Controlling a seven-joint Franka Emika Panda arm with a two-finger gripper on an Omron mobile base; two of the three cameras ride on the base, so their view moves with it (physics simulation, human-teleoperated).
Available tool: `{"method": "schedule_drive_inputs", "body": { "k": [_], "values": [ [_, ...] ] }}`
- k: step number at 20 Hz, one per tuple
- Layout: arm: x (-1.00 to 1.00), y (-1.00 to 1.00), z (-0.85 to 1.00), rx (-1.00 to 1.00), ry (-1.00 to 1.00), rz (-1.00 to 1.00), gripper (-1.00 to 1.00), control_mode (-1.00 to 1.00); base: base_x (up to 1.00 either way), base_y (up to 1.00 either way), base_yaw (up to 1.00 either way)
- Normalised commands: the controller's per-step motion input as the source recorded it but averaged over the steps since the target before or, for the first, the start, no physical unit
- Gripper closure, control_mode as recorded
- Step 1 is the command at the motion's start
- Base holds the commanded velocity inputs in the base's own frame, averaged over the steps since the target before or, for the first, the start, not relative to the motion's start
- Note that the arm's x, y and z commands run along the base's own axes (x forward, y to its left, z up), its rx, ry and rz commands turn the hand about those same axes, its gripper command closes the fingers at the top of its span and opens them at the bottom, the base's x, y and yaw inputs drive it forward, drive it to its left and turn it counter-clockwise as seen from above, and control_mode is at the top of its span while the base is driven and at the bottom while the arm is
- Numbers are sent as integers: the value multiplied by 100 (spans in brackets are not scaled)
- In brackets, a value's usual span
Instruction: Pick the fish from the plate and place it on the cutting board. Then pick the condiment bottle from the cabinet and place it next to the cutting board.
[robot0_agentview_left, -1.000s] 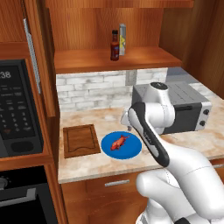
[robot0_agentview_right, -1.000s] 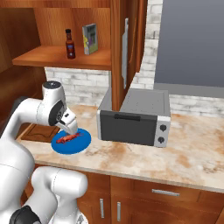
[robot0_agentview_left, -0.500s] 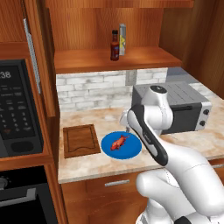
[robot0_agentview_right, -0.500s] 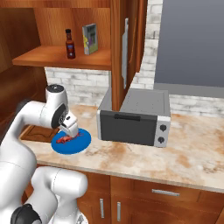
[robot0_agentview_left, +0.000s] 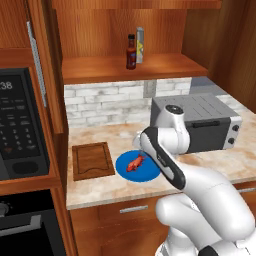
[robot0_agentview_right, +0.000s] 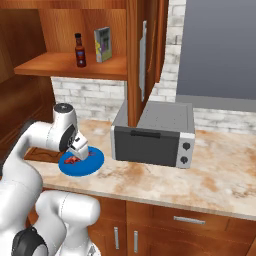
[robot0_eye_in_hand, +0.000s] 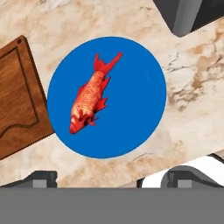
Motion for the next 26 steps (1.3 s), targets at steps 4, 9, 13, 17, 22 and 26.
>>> {"method": "schedule_drive_inputs", "body": {
  "k": [4, 9, 13, 17, 22, 26],
  "values": [
    [22, 12, -17, 0, 0, 0, -100, -100, 0, 0, 0],
    [18, 10, -15, 0, 0, 0, -100, -100, 0, 0, 0],
    [16, 8, -16, 0, 0, 0, -100, -100, 0, 0, 0],
    [17, 7, -17, 0, 0, 0, -100, -100, 0, 0, 0],
    [18, 6, -19, 0, 0, 0, -100, -100, 0, 0, 0],
    [16, 1, -17, 0, 0, 0, -100, -100, 0, 0, 0]
  ]
}}
